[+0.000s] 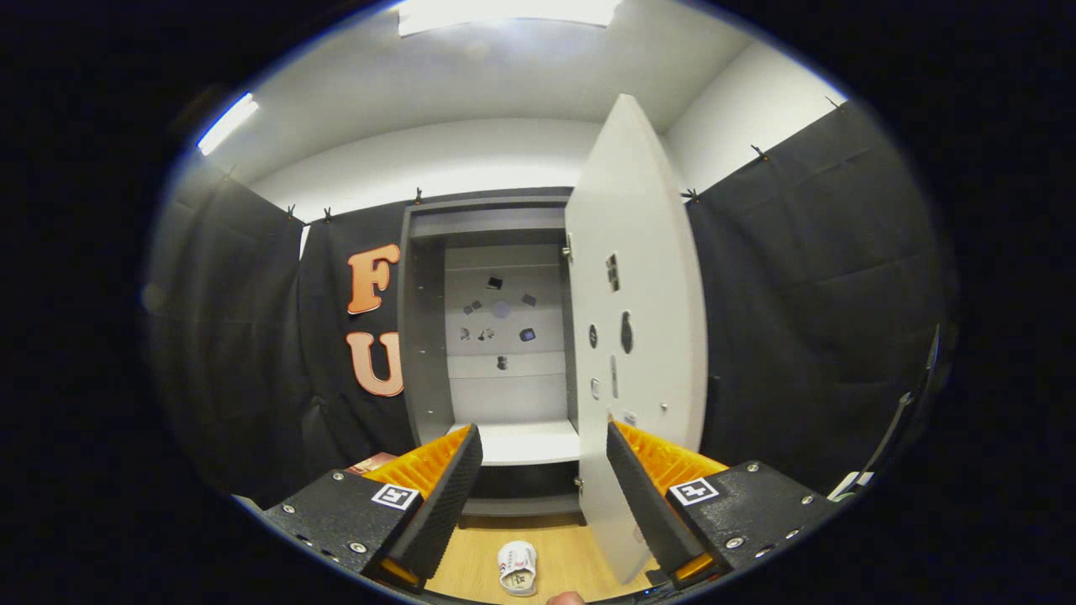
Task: Open the shoe cabinet door, grab the shoes and put them into the shoe cabinet, then close the shoe cabinet door.
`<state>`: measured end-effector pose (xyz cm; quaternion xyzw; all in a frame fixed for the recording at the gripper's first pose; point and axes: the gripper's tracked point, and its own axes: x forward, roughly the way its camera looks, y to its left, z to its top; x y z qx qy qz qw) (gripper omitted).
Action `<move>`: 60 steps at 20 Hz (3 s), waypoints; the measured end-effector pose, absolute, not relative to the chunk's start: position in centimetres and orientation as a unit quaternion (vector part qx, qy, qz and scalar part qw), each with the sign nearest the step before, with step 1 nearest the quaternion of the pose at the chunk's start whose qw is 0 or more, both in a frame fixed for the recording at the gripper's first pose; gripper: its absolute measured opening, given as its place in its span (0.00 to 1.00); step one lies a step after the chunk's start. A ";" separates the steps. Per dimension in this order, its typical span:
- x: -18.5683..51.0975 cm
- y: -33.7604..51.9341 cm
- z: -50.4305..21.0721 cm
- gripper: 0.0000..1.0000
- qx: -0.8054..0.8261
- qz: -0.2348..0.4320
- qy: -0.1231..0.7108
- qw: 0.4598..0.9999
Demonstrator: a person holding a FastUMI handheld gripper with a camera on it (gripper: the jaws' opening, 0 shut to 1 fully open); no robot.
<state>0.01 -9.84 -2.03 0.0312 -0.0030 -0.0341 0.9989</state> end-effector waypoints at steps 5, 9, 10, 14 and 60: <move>2.4 -3.5 -2.6 0.93 0.016 -0.002 0.003 1.000; 3.5 -1.3 -3.3 0.93 0.020 0.001 0.009 1.000; 3.8 -1.0 -3.6 0.93 0.021 -0.001 0.012 1.000; 4.7 -0.6 -4.9 0.93 0.015 -0.009 0.022 1.000; 5.7 1.1 -53.3 0.88 0.042 0.021 0.484 0.874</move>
